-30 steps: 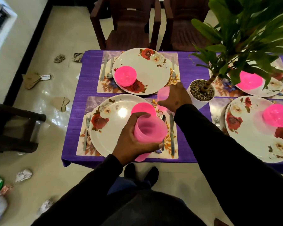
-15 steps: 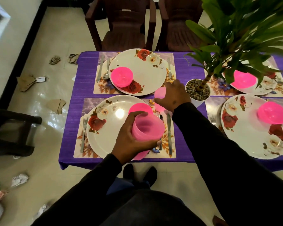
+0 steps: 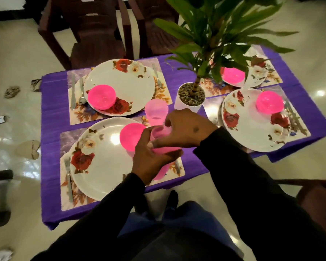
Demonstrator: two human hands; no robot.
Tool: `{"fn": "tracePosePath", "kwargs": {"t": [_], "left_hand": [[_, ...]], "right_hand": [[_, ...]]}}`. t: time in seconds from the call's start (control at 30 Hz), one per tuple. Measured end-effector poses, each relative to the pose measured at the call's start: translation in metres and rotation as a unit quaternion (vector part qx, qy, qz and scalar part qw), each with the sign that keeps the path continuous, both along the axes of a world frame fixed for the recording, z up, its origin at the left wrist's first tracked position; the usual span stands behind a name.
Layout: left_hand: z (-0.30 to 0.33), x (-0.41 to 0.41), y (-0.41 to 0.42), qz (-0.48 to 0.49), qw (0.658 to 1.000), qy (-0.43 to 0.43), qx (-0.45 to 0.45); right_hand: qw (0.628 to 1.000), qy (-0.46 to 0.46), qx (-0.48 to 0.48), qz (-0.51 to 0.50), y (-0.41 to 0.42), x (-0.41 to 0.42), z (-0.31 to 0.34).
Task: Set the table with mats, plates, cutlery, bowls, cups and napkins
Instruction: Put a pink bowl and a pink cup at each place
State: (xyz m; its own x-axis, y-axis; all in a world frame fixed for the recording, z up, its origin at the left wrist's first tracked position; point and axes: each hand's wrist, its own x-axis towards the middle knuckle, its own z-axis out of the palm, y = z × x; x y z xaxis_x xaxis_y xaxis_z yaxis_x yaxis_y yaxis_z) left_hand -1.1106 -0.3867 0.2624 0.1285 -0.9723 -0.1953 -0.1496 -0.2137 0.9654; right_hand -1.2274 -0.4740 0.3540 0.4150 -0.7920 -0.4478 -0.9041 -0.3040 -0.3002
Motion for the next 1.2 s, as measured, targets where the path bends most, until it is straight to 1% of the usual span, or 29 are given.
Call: {"fn": "tracePosePath", "kwargs": {"t": [0.13, 0.27, 0.37, 0.43, 0.53, 0.6, 0.67, 0.73, 0.8, 0.9, 0.97, 1.03, 1.13, 1.2], "left_hand": [[0.000, -0.037, -0.010, -0.014, 1.000, 0.005, -0.007], [0.008, -0.079, -0.023, -0.039, 0.999, -0.012, -0.029], [0.017, -0.124, -0.042, -0.057, 0.998, -0.017, -0.026], [0.021, -0.165, -0.052, -0.062, 0.998, -0.024, -0.023], [0.018, -0.205, -0.058, -0.053, 0.999, -0.003, -0.012], [0.018, -0.242, -0.062, -0.052, 0.999, 0.000, -0.004], [0.019, -0.273, -0.066, -0.042, 0.999, -0.001, 0.004], [0.017, -0.294, -0.067, -0.033, 0.999, -0.005, 0.012], [0.012, -0.309, -0.070, -0.044, 0.999, 0.001, 0.030], [0.013, -0.325, -0.080, -0.067, 0.997, -0.007, 0.033], [0.015, -0.332, -0.091, -0.070, 0.997, 0.009, 0.031], [0.016, -0.338, -0.103, -0.068, 0.997, 0.033, 0.025], [0.015, -0.349, -0.119, -0.071, 0.996, 0.056, 0.023], [0.013, -0.359, -0.129, -0.078, 0.995, 0.056, 0.021]], "right_hand": [[0.999, -0.031, -0.014, -0.035, 0.003, -0.041, 0.000], [0.995, -0.070, -0.033, -0.062, -0.004, -0.094, 0.003], [0.990, -0.104, -0.069, -0.067, -0.015, -0.146, -0.001], [0.985, -0.139, -0.074, -0.075, -0.022, -0.192, 0.002], [0.975, -0.192, -0.077, -0.085, -0.033, -0.242, 0.008], [0.974, -0.200, -0.068, -0.084, -0.043, -0.283, 0.009], [0.978, -0.189, -0.048, -0.073, -0.054, -0.316, 0.007], [0.978, -0.188, -0.038, -0.075, -0.063, -0.338, 0.008], [0.975, -0.201, -0.037, -0.086, -0.076, -0.360, 0.011], [0.966, -0.225, -0.032, -0.123, -0.104, -0.390, 0.022], [0.953, -0.245, -0.048, -0.172, -0.123, -0.410, 0.028], [0.945, -0.239, -0.077, -0.211, -0.139, -0.427, 0.031], [0.949, -0.171, -0.143, -0.224, -0.159, -0.448, 0.028], [0.947, -0.131, -0.187, -0.225, -0.173, -0.461, 0.021]]}}
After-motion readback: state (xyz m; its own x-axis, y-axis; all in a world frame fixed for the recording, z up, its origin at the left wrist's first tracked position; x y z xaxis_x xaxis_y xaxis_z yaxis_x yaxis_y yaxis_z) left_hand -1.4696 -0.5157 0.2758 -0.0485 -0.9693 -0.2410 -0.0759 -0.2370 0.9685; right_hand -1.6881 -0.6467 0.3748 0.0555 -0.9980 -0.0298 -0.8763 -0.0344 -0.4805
